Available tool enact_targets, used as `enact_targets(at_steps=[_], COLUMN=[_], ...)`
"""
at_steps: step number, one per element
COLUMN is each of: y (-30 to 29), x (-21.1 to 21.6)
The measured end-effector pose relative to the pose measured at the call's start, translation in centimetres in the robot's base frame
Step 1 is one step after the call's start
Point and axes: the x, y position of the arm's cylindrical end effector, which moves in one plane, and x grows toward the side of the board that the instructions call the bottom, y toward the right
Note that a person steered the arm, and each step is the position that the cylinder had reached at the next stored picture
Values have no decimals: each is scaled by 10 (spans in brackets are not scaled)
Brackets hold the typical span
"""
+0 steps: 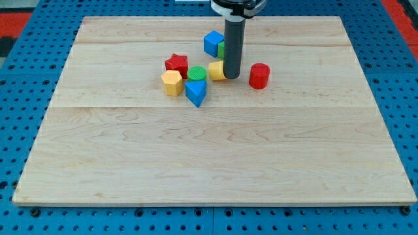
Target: Move the red circle into the group of blocks
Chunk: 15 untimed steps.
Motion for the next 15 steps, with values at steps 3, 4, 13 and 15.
enact_targets(at_steps=[3, 4, 13, 15], y=[-32, -32, 80, 72], x=[1, 1, 32, -15])
